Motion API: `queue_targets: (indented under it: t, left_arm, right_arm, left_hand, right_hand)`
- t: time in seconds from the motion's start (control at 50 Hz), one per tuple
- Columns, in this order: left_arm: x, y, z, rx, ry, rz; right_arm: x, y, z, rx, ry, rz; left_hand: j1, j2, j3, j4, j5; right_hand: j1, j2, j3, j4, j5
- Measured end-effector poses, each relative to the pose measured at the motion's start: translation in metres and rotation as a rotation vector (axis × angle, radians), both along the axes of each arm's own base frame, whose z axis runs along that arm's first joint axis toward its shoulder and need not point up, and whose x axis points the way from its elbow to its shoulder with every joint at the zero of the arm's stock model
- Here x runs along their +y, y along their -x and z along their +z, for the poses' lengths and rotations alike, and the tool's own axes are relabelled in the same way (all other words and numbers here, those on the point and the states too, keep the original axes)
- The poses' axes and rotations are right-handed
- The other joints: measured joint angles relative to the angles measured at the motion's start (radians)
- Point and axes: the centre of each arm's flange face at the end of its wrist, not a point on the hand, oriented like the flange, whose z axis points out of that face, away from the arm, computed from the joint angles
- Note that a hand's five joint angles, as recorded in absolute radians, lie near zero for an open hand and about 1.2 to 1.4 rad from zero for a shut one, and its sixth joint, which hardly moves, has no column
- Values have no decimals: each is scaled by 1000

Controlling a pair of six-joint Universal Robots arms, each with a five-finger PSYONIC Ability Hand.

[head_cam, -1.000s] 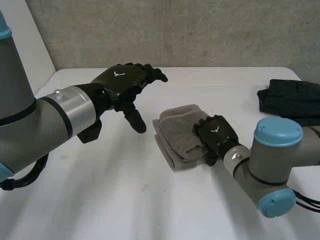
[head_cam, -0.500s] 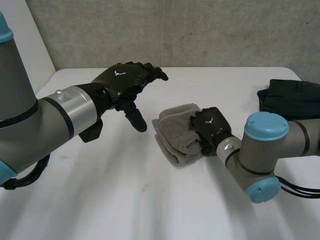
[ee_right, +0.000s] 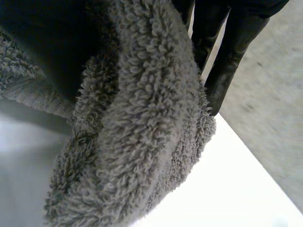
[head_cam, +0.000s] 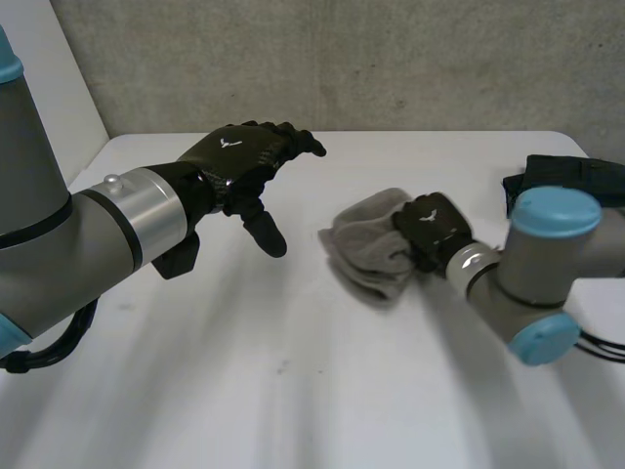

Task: Fold the laundry.

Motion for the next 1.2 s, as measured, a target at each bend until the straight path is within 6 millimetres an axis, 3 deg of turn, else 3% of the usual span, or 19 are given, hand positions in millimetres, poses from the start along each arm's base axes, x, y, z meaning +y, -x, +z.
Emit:
queue_targets:
  t: [0.16, 0.26, 0.34, 0.36, 0.38, 0.46, 0.58, 0.6, 0.64, 0.72, 0.74, 0.82, 0.86, 0.98, 1.04, 1.12, 1.14, 1.2]
  left_arm:
    - [0, 0, 0, 0, -1, 1]
    - [0, 0, 0, 0, -1, 1]
    - [0, 0, 0, -1, 0, 2]
    - [0, 0, 0, -1, 0, 2]
    - [-1, 0, 0, 0, 0, 2]
    - [-1, 0, 0, 1, 2, 3]
    - [-1, 0, -1, 2, 1, 4]
    - [-1, 0, -1, 2, 1, 4]
    - [-1, 0, -2, 1, -2, 4]
    - [0, 0, -3, 1, -5, 3]
    - [0, 0, -4, 1, -8, 2]
    - [1, 0, -5, 1, -13, 1]
    - [1, 1, -5, 1, -14, 0]
    - [1, 1, -5, 2, -16, 0]
    - [1, 1, -5, 2, -16, 0]
    - [1, 1, -5, 2, -15, 0]
    - [1, 1, -5, 3, -16, -1]
    - [1, 1, -5, 4, -16, 0]
  right_arm:
    - [-56, 48, 10, 172, 112, -43]
    - [-86, 57, 32, 148, 197, -48]
    - [-119, 70, 71, 32, 291, -95]
    - [-119, 70, 71, 32, 291, -95]
    - [-132, 76, 90, -29, 337, -116]
    - [-159, 95, 135, -167, 467, -158]
    - [-190, 138, 167, -249, 610, -219]
    - [-190, 138, 167, -249, 610, -219]
    - [-200, 159, 163, -246, 625, -243]
    - [-207, 172, 147, -232, 596, -252]
    - [-211, 180, 126, -218, 543, -252]
    - [-213, 196, 89, -196, 435, -250]
    - [-212, 210, 58, -181, 344, -255]
    - [-203, 242, 9, -121, 217, -290]
    - [-199, 255, 0, -74, 204, -313]
    - [-194, 270, 5, 2, 221, -333]
    - [-193, 273, 12, 24, 233, -336]
    - [-190, 274, 24, 42, 245, -336]
  left_hand:
    - [0, 0, 0, 0, 0]
    - [0, 0, 0, 0, 0]
    - [0, 0, 0, 0, 0]
    - [0, 0, 0, 0, 0]
    - [0, 0, 0, 0, 0]
    - [0, 0, 0, 0, 0]
    - [0, 0, 0, 0, 0]
    - [0, 0, 0, 0, 0]
    - [0, 0, 0, 0, 0]
    - [0, 0, 0, 0, 0]
    - [0, 0, 0, 0, 0]
    - [0, 0, 0, 0, 0]
    - [0, 0, 0, 0, 0]
    - [0, 0, 0, 0, 0]
    - [0, 0, 0, 0, 0]
    - [0, 0, 0, 0, 0]
    - [0, 0, 0, 0, 0]
    - [0, 0, 0, 0, 0]
  right_hand:
    - [0, 0, 0, 0, 0]
    - [18, 0, 0, 0, 0]
    - [18, 0, 0, 0, 0]
    - [18, 0, 0, 0, 0]
    - [18, 0, 0, 0, 0]
    - [18, 0, 9, 9, 0]
    - [18, 0, 10, 9, 0]
    - [18, 0, 10, 9, 0]
    - [18, 0, 10, 9, 0]
    - [18, 0, 19, 19, 0]
    - [18, 0, 19, 19, 7]
    - [18, 0, 19, 19, 16]
    - [18, 0, 19, 19, 16]
    - [18, 0, 19, 19, 28]
    - [18, 0, 19, 19, 38]
    - [16, -5, 17, 9, 38]
    - [-147, -259, -217, -236, -182]
    - [-316, -457, -428, -451, -373]
